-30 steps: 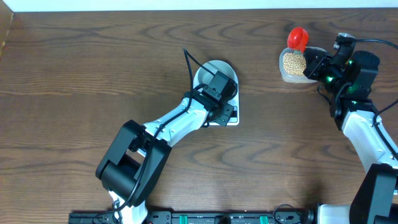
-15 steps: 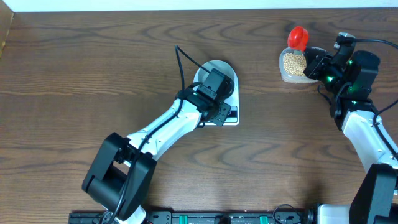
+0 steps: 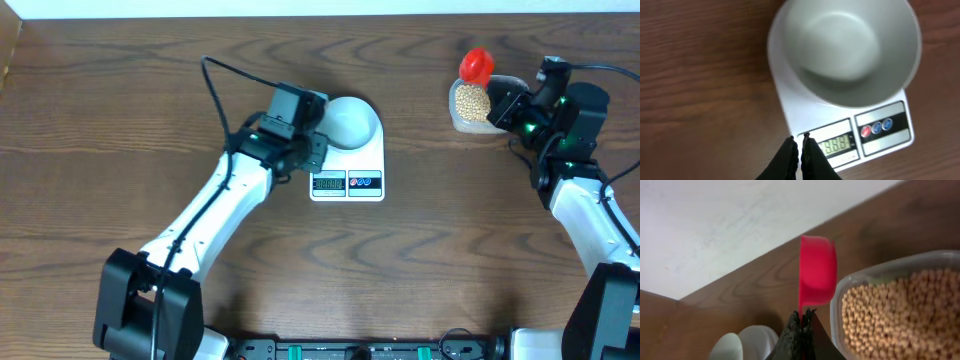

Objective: Scoop item into bowl and weigh 50g on scale
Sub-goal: 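Retract the left gripper back and left away from the scale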

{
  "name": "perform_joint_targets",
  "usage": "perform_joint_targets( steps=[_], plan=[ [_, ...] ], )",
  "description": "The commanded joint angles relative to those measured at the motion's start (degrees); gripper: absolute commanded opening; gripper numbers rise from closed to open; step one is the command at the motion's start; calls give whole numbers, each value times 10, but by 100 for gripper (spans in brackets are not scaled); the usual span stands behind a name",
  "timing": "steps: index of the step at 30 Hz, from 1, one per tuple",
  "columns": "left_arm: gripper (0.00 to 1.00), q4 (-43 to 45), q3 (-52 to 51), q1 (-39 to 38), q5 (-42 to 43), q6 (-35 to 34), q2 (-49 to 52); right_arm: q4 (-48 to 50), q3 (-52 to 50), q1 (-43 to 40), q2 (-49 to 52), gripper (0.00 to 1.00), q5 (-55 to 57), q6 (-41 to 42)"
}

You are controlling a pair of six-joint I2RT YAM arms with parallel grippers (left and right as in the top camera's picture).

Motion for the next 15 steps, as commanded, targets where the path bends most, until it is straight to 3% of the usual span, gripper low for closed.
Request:
perform_joint_targets(
  steps=[1,2,4,5,12,15],
  plan=[
    [17,0,11,23,-1,5,-3,-4,10,3,-1,1,-25,25],
    [27,0,11,25,-1,5,-3,-2,10,4,-1,1,-24,19],
    [63,0,11,25,-1,5,-3,3,10,5,-1,1,-20,17],
    [98,0,11,25,-2,5,-3,8,10,6,-1,1,-18,17],
    [98,-22,9,25,-1,12,-5,37,10,7,0,1,-18,17],
    [98,-54,10,32,22,110,-15,37,10,7,0,1,-18,17]
  ],
)
